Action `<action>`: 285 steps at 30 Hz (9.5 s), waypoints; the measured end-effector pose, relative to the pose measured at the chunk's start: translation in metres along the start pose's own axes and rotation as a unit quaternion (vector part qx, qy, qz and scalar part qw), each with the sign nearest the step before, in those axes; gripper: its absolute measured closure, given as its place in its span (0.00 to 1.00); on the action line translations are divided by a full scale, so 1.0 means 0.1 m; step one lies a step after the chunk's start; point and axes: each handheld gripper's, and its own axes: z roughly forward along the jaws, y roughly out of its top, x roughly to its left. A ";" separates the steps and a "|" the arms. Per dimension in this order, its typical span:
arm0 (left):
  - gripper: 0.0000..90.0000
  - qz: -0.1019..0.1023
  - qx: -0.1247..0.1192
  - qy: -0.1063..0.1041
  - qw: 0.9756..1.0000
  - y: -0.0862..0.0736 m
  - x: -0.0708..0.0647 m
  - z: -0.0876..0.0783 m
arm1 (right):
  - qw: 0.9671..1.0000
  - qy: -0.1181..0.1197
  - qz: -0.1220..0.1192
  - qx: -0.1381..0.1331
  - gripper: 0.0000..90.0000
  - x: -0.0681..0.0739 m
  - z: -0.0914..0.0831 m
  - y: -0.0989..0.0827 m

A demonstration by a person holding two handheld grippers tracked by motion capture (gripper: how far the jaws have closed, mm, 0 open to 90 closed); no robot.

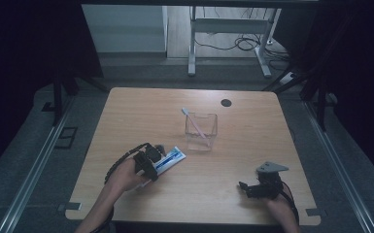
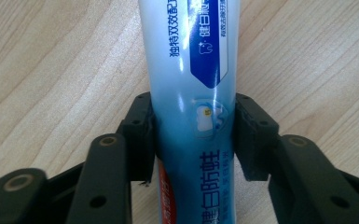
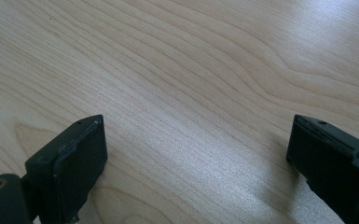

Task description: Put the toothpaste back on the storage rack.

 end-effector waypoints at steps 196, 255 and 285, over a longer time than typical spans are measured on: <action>0.81 0.025 -0.403 0.007 0.915 1.49 -0.03 -0.47 | 1.000 0.003 -0.005 -0.001 0.06 -0.01 -0.01 -0.01; 0.74 0.041 -0.326 0.031 0.944 1.54 -0.06 -0.15 | 1.000 0.004 -0.006 -0.003 0.06 -0.02 -0.01 -0.01; 0.56 0.037 -0.349 0.019 0.936 1.51 -0.08 -0.32 | 1.000 0.004 -0.007 -0.003 0.06 -0.01 -0.01 -0.01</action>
